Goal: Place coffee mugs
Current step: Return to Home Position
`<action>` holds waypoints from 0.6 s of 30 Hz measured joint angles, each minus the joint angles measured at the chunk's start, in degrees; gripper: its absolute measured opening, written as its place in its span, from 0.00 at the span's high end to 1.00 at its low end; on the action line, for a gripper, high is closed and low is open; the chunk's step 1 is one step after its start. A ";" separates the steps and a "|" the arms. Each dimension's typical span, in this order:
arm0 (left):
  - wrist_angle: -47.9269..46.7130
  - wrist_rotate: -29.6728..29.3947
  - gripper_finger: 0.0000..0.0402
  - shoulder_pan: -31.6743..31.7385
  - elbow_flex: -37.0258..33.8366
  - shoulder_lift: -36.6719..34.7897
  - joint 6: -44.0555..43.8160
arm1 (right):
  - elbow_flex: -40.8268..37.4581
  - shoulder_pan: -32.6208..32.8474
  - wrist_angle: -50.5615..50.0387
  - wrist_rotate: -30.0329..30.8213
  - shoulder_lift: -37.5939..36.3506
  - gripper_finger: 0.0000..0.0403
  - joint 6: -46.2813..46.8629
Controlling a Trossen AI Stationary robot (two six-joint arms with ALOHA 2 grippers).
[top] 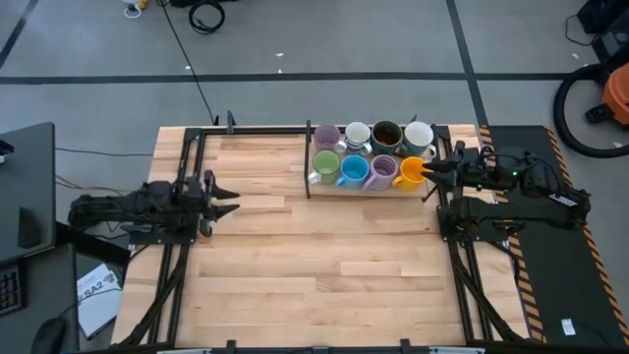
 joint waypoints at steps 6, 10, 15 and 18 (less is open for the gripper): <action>1.31 0.00 0.63 0.00 -3.67 -2.69 0.09 | 0.00 0.00 0.00 0.02 0.00 0.71 0.00; 2.49 0.00 0.63 0.17 -5.09 -2.61 0.23 | 0.00 0.00 0.00 0.01 0.02 0.71 1.01; 5.52 0.00 0.63 0.17 -8.14 -2.55 -1.31 | 0.00 0.00 0.00 -0.69 0.02 0.71 1.33; 9.15 0.17 0.63 0.17 -9.66 -2.52 -1.41 | 0.00 0.00 -0.01 -0.81 0.02 0.71 1.33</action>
